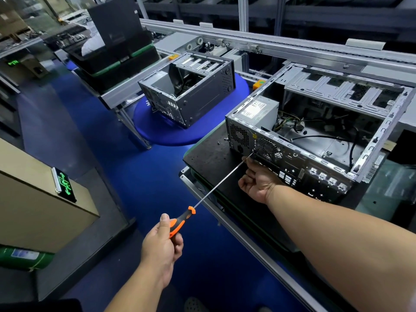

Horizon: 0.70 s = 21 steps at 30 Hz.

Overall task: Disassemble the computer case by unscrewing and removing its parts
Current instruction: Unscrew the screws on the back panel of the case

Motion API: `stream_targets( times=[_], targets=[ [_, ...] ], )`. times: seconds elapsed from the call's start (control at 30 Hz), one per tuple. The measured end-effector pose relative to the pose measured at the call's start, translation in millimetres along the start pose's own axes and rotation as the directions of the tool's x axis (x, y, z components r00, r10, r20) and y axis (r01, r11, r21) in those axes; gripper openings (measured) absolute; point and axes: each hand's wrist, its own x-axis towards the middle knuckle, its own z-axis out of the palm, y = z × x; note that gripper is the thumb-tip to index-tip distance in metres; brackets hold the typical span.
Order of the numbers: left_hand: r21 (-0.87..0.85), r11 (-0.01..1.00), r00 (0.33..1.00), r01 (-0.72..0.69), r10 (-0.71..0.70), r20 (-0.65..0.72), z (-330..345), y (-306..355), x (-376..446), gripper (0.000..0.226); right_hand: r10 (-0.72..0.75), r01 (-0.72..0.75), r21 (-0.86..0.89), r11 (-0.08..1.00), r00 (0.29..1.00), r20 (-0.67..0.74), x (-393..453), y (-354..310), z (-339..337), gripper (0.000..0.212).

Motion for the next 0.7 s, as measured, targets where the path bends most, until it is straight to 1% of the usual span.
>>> stream_targets(
  times=[0.17, 0.57, 0.7],
  targets=[
    [0.02, 1.0, 1.0, -0.014, 0.014, 0.008, 0.8, 2.5, -0.1, 0.046, 0.003, -0.003, 0.0, 1.0, 1.0, 0.002, 0.7, -0.2, 0.0, 0.007],
    [0.139, 0.977, 0.987, -0.161, 0.158, 0.032, -3.1, 3.4, 0.9, 0.046, 0.013, -0.013, 0.009, 1.0, 1.0, -0.004, -0.1, -0.8, -1.0, 0.008],
    [0.155, 0.972, 0.985, -0.174, 0.173, 0.023, -3.3, -1.2, 0.0, 0.046, 0.01, -0.01, 0.011, 1.0, 1.0, 0.001, 0.4, 0.0, -1.0, 0.008]
  ],
)
